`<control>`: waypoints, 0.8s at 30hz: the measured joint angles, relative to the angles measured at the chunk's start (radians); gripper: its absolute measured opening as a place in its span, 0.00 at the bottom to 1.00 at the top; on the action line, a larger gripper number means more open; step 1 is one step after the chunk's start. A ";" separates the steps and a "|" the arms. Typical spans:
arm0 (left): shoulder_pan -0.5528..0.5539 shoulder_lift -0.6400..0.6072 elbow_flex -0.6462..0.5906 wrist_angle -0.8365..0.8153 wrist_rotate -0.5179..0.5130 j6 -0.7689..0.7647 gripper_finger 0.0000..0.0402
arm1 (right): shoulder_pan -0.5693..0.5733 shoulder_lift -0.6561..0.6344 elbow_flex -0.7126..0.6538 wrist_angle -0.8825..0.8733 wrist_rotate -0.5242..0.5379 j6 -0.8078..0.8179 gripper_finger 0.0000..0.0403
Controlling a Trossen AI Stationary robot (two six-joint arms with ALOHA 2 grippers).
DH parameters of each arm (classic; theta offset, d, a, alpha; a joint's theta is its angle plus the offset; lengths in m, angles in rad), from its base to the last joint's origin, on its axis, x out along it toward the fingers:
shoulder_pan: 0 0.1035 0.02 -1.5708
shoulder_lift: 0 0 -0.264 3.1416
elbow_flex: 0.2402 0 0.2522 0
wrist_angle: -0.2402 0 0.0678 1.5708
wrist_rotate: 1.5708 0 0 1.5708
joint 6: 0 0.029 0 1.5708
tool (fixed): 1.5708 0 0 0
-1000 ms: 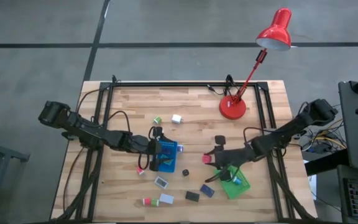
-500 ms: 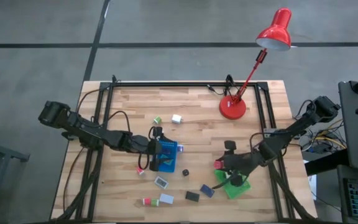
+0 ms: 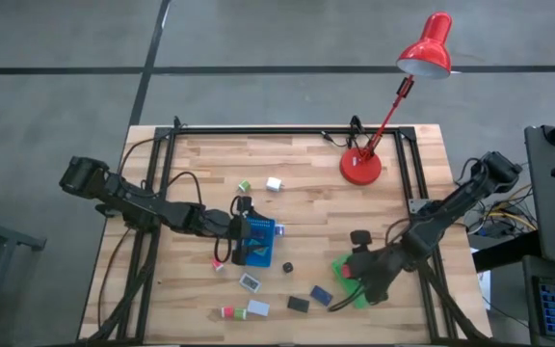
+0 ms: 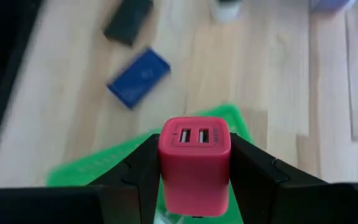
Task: Pick & Place Office items
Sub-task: Put the pink charger adapter into the green bin
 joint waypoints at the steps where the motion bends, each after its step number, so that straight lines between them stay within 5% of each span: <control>1: 0.000 0.000 0.000 0.000 0.000 0.000 0.86 | 0.000 0.015 0.002 -0.009 -0.003 0.006 0.37; 24: 0.000 0.000 -0.005 0.000 0.000 -0.012 0.86 | -0.003 0.131 0.002 -0.041 -0.121 0.071 0.37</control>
